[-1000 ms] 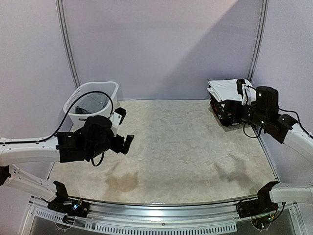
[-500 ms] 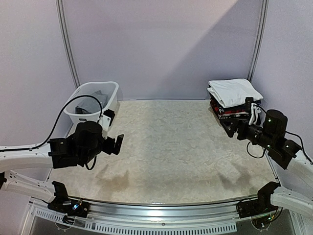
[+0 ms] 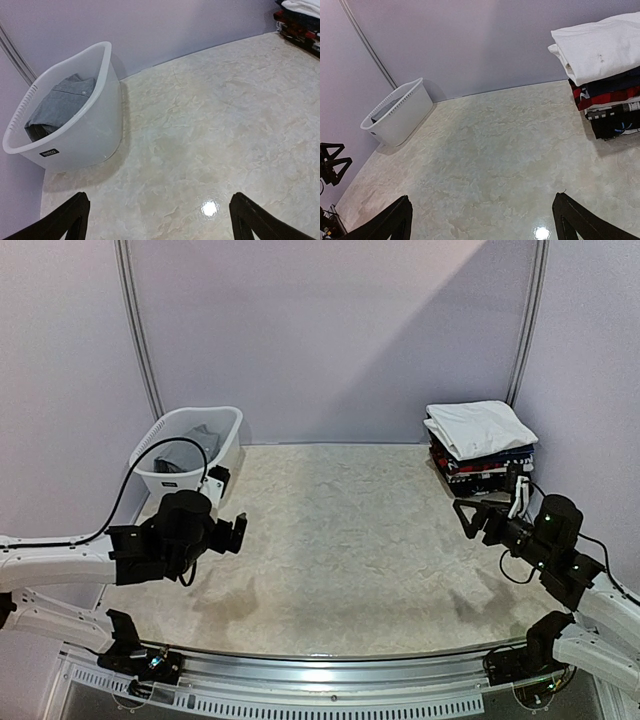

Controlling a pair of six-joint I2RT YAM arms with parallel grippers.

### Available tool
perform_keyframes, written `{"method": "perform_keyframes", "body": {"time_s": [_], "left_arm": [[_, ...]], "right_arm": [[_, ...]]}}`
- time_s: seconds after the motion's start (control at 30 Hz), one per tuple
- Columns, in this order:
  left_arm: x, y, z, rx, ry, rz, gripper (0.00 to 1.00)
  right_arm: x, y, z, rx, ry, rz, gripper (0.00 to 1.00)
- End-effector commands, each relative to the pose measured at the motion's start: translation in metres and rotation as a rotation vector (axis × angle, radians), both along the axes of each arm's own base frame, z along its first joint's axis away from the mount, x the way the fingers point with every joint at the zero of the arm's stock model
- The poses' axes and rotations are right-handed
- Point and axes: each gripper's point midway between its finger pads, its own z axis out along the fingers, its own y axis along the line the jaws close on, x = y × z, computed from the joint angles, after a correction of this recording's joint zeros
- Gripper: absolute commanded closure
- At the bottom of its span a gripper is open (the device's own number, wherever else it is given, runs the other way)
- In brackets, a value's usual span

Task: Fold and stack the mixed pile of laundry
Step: Reset both arms

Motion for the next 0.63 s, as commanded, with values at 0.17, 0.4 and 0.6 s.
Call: {"method": "perform_keyframes", "body": {"time_s": [0.17, 0.4, 0.6], "left_arm": [[0.0074, 0.0078, -0.0123, 0.017, 0.017, 0.029, 0.0], [0.0114, 0.0061, -0.0087, -0.012, 0.003, 0.031, 0.01], [0.0114, 0.0082, -0.009, -0.015, 0.004, 0.035, 0.0]], "right_arm": [[0.005, -0.0063, 0.0035, -0.006, -0.04, -0.045, 0.01], [0.0059, -0.0076, 0.0017, -0.014, -0.042, -0.053, 0.01], [0.0074, -0.0013, -0.001, -0.006, -0.042, -0.024, 0.01]]}}
